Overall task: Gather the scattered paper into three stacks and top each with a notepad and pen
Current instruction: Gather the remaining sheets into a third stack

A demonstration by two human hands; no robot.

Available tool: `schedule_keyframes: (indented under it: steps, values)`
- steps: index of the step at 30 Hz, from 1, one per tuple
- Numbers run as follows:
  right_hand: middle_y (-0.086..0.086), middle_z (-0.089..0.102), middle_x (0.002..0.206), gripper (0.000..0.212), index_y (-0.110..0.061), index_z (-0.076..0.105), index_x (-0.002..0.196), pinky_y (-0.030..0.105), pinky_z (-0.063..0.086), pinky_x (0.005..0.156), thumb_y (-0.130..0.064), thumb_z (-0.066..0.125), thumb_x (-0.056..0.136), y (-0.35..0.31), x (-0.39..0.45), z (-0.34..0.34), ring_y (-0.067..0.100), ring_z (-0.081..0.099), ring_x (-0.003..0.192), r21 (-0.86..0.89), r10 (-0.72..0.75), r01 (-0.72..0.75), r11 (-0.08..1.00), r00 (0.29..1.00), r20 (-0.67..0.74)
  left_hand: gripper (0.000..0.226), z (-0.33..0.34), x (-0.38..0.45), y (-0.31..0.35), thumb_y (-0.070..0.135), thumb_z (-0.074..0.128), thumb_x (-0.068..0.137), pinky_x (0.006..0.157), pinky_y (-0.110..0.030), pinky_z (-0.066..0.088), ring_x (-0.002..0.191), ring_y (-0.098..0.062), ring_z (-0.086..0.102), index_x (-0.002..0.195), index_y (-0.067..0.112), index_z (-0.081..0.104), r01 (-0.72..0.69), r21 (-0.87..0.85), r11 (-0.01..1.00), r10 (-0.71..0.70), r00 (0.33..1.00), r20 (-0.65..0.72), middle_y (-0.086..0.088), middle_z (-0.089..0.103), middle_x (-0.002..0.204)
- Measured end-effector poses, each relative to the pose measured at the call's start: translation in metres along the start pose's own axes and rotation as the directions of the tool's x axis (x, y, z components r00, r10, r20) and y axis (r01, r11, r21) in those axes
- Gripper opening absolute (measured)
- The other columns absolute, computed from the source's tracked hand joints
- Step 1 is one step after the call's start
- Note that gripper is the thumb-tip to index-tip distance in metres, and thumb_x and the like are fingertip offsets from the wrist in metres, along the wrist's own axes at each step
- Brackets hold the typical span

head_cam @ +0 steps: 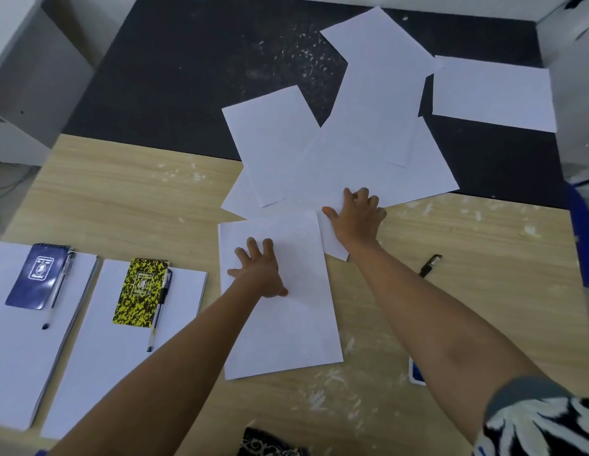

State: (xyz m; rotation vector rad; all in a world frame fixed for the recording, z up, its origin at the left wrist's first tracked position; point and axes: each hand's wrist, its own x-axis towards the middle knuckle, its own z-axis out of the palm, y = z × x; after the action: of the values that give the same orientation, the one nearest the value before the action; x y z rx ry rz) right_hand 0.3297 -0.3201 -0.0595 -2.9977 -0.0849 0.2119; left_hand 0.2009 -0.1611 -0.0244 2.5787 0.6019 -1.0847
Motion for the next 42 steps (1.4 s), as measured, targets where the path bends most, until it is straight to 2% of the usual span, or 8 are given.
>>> schedule_keyframes:
  steps: [9, 18, 22, 26, 34, 36, 38, 42]
  values:
    - [0.009, 0.069, 0.087, 0.021, -0.014, 0.068, 0.107, 0.038, 0.044, 0.076, -0.023, 0.053, 0.095, 0.016, -0.008, -0.009, 0.032, 0.063, 0.084, 0.308, -0.034, 0.111, 0.945, 0.969, -0.246, 0.102, 0.009, -0.007, -0.007, 0.04, 0.081, 0.072, 0.11, -0.057, 0.025, 0.141, -0.037, 0.001, 0.143, 0.026, 0.009, -0.02, -0.058, 0.998, 0.015, 0.996, -0.089, -0.006, -0.004, 0.152]
    - [0.004, 0.075, 0.085, 0.021, -0.013, 0.075, 0.091, 0.039, 0.056, 0.07, -0.024, 0.068, 0.076, 0.022, -0.089, -0.001, 0.028, 0.069, 0.077, 0.429, -0.4, 0.488, 0.76, 0.872, -0.281, 0.126, 0.025, -0.022, -0.04, 0.059, 0.075, 0.068, 0.113, -0.047, 0.025, 0.14, -0.031, 0.019, 0.152, 0.015, -0.008, -0.214, -0.089, 0.973, 0.174, 0.928, -0.33, -0.003, 0.013, 0.156]
    - [0.001, 0.073, 0.082, 0.021, -0.014, 0.075, 0.086, 0.039, 0.055, 0.07, -0.028, 0.068, 0.07, 0.032, -0.12, 0.006, 0.025, 0.07, 0.08, 0.418, -0.561, 0.575, 0.703, 0.81, -0.17, 0.118, 0.019, -0.03, -0.049, 0.043, 0.072, 0.07, 0.113, -0.044, 0.025, 0.139, -0.032, 0.02, 0.152, 0.008, -0.006, -0.366, -0.37, 0.854, 0.215, 0.896, -0.389, -0.015, 0.017, 0.15]
    - [0.001, 0.074, 0.094, 0.029, -0.013, 0.074, 0.088, 0.043, 0.052, 0.088, -0.029, 0.066, 0.065, 0.037, -0.139, 0.004, 0.029, 0.064, 0.112, 0.393, -0.612, 0.591, 0.704, 0.786, -0.087, 0.09, 0.003, -0.03, -0.051, 0.02, 0.066, 0.083, 0.106, -0.043, 0.031, 0.134, -0.035, 0.028, 0.151, 0.008, 0.008, -0.349, -0.545, 0.763, 0.096, 0.894, -0.438, -0.016, 0.011, 0.146]
    - [-0.004, 0.07, 0.116, 0.021, -0.017, 0.067, 0.07, 0.038, 0.029, 0.109, -0.032, 0.053, 0.074, 0.039, -0.142, -0.006, 0.017, 0.045, 0.134, 0.446, -0.576, 0.456, 0.77, 0.798, 0.179, 0.066, 0.003, -0.019, -0.036, 0.031, 0.061, 0.088, 0.103, -0.05, 0.035, 0.133, -0.038, 0.024, 0.145, 0.015, 0.032, -0.212, -0.257, 0.943, 0.076, 0.887, -0.455, -0.01, 0.015, 0.152]
    - [-0.004, 0.074, 0.102, 0.024, -0.018, 0.068, 0.07, 0.038, 0.035, 0.105, -0.035, 0.052, 0.074, 0.039, -0.137, -0.006, 0.018, 0.056, 0.123, 0.486, -0.546, 0.42, 0.766, 0.824, 0.149, 0.062, 0.002, -0.016, -0.029, 0.03, 0.061, 0.088, 0.104, -0.05, 0.033, 0.132, -0.038, 0.026, 0.142, 0.015, 0.036, -0.228, -0.245, 0.942, 0.096, 0.885, -0.455, -0.01, 0.019, 0.151]
    - [-0.003, 0.072, 0.078, 0.028, -0.016, 0.068, 0.068, 0.039, 0.048, 0.086, -0.037, 0.051, 0.074, 0.035, -0.13, -0.006, 0.02, 0.067, 0.087, 0.527, -0.499, 0.413, 0.743, 0.867, 0.023, 0.058, -0.001, -0.01, -0.021, 0.031, 0.061, 0.088, 0.106, -0.049, 0.031, 0.131, -0.037, 0.029, 0.14, 0.015, 0.039, -0.235, -0.258, 0.937, 0.096, 0.886, -0.454, -0.011, 0.024, 0.148]
    - [-0.003, 0.059, 0.065, 0.032, -0.013, 0.063, 0.067, 0.036, 0.047, 0.062, -0.036, 0.044, 0.078, 0.023, -0.101, -0.01, 0.016, 0.053, 0.062, 0.53, -0.329, 0.341, 0.776, 0.937, -0.12, 0.056, -0.016, 0.008, -0.005, 0.03, 0.061, 0.088, 0.106, -0.049, 0.031, 0.128, -0.035, 0.035, 0.138, 0.015, 0.04, -0.233, -0.279, 0.932, 0.086, 0.887, -0.454, -0.012, 0.029, 0.144]
